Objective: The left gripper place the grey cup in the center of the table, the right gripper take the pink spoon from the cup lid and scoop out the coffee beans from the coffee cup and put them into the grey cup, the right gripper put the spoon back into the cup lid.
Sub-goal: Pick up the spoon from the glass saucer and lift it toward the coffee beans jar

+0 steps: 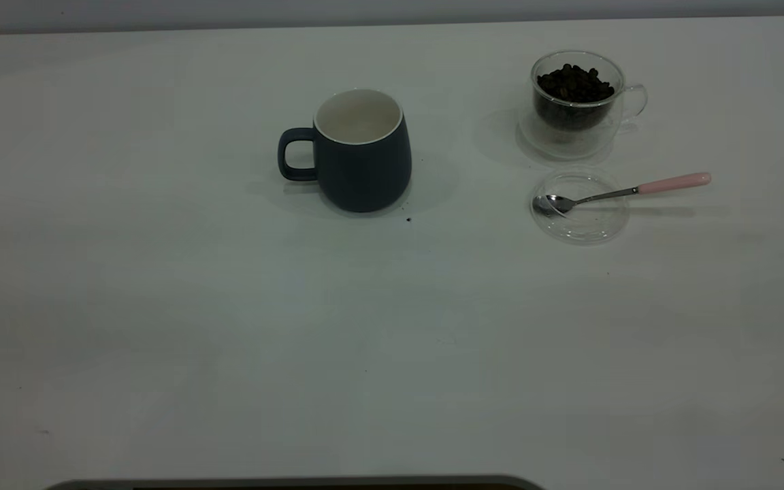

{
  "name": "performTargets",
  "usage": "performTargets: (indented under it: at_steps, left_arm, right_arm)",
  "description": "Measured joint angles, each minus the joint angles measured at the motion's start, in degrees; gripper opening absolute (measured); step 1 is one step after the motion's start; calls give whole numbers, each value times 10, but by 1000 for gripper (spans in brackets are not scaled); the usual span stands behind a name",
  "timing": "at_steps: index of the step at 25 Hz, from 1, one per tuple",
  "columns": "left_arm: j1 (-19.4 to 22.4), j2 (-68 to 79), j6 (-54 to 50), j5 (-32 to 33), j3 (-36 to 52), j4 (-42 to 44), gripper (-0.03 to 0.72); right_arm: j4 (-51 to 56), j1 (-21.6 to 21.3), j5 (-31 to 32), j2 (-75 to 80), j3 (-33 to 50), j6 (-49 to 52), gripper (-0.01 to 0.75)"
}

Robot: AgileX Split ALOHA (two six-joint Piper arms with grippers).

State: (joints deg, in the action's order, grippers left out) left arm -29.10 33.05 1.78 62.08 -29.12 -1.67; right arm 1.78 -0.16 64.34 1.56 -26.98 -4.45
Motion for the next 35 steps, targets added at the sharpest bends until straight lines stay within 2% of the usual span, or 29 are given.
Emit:
performTargets:
  at_steps: [17, 19, 22, 27, 30, 32, 35]
  left_arm:
    - [1, -190, 0, 33, 3, -1, 565]
    - [10, -214, 0, 35, 3, -3, 565]
    - [60, -237, -1, 38, 3, -3, 565]
    - [189, -265, -1, 39, 3, -3, 565]
    - [251, -280, 0, 39, 3, -3, 565]
    - [268, -296, -1, 39, 3, -3, 565]
    - [271, -320, -1, 42, 3, -3, 565]
  right_arm:
    - [0, 0, 0, 0, 0, 0, 586]
    - [0, 0, 0, 0, 0, 0, 586]
    - [0, 0, 0, 0, 0, 0, 586]
    - [0, 0, 0, 0, 0, 0, 586]
    - [0, 0, 0, 0, 0, 0, 586]
    - [0, 0, 0, 0, 0, 0, 586]
    - [0, 0, 0, 0, 0, 0, 586]
